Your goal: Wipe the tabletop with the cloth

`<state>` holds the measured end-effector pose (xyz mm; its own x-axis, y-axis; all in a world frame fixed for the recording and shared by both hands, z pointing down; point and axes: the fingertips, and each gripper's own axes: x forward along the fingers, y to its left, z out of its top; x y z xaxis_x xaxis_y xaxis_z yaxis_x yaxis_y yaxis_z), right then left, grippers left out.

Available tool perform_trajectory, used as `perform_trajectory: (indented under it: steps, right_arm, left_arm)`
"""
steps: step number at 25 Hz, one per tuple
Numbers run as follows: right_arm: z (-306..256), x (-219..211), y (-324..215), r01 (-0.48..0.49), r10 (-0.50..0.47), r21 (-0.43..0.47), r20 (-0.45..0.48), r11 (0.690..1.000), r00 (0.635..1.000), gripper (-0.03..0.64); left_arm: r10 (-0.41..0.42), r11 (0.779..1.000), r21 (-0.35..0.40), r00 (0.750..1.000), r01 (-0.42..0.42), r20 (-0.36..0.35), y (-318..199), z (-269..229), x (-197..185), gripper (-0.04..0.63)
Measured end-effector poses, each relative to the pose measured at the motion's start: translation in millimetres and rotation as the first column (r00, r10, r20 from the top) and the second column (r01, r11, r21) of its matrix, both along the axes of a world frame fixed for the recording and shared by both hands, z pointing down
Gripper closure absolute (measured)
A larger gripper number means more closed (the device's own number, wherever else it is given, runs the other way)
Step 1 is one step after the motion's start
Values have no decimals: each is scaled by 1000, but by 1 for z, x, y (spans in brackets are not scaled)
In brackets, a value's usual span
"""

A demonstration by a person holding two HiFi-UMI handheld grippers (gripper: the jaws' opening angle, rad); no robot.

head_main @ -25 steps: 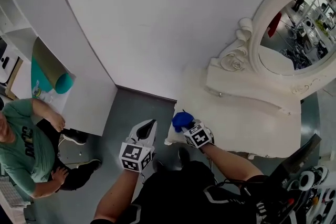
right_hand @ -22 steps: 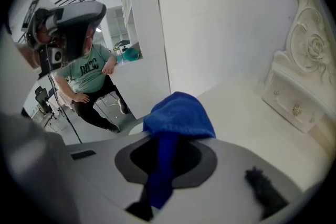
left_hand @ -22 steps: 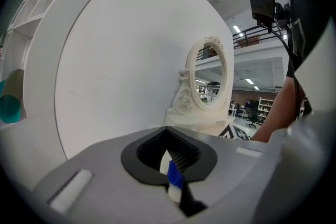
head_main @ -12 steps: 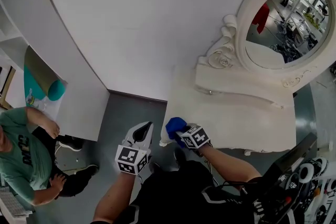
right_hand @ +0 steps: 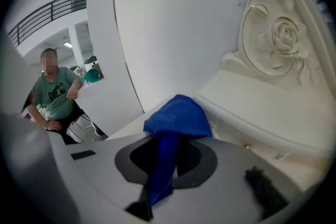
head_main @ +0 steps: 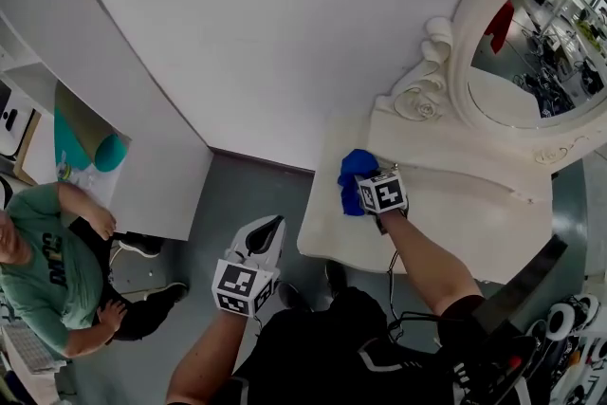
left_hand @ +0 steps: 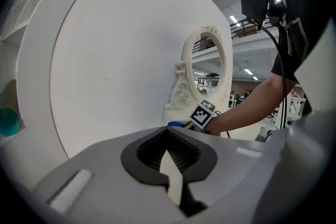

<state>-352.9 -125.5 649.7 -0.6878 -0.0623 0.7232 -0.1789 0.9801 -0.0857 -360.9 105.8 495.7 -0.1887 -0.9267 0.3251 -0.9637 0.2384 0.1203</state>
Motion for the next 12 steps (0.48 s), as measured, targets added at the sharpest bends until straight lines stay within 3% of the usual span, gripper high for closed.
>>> perform_trajectory:
  steps: [6, 12]
  right_arm:
    - [30, 9, -10, -18, 19, 16, -78, 1000, 997, 563]
    - [35, 27, 19, -3, -1, -51, -82, 999, 997, 563]
  left_arm:
    - [1, 1000, -20, 1000, -2, -24, -4, 11, 0, 589]
    - [4, 1000, 6, 1000, -4, -18, -2, 4, -7, 588]
